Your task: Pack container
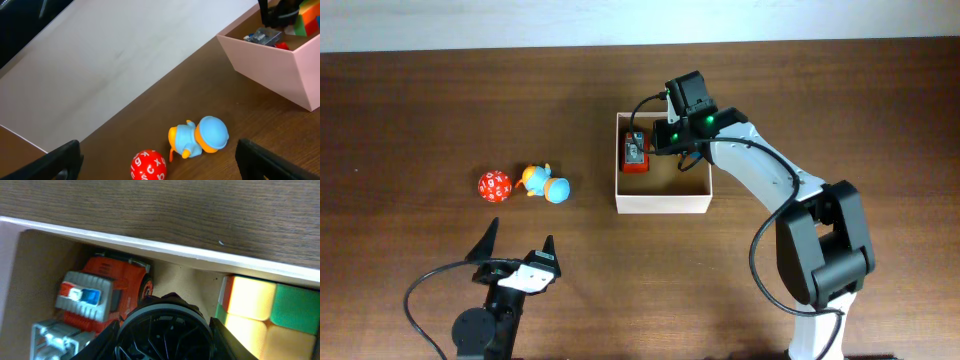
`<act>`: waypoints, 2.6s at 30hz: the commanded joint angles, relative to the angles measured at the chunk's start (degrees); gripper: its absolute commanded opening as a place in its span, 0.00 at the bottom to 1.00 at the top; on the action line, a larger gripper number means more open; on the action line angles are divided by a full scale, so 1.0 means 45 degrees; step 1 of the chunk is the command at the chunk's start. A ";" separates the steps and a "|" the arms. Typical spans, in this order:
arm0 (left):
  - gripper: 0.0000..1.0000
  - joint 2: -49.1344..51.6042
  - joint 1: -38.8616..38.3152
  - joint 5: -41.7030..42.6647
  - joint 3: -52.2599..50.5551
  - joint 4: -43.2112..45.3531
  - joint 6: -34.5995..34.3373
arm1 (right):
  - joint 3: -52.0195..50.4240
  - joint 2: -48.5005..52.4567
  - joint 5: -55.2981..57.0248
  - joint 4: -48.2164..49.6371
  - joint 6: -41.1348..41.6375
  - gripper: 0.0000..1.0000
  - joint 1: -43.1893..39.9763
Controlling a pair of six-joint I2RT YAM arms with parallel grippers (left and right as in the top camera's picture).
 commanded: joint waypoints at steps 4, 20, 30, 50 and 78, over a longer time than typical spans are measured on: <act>0.99 -0.0097 0.0078 -0.0097 -0.0073 -0.0019 -0.0073 | -0.0044 0.0384 0.0253 0.0282 -0.0214 0.42 0.0058; 0.99 -0.0097 0.0078 -0.0097 -0.0073 -0.0019 -0.0073 | -0.0044 0.0928 0.0253 0.0573 -0.0452 0.42 0.0058; 0.99 -0.0097 0.0078 -0.0097 -0.0073 -0.0019 -0.0073 | -0.0044 0.0923 0.0257 0.0593 -0.0457 0.51 0.0058; 0.99 -0.0097 0.0078 -0.0097 -0.0073 -0.0019 -0.0073 | 0.0316 0.0860 0.0136 0.0243 -0.0452 0.55 0.0068; 0.99 -0.0097 0.0078 -0.0097 -0.0073 -0.0019 -0.0073 | 0.6751 -0.2157 0.3332 -0.8820 0.1039 0.77 -0.2652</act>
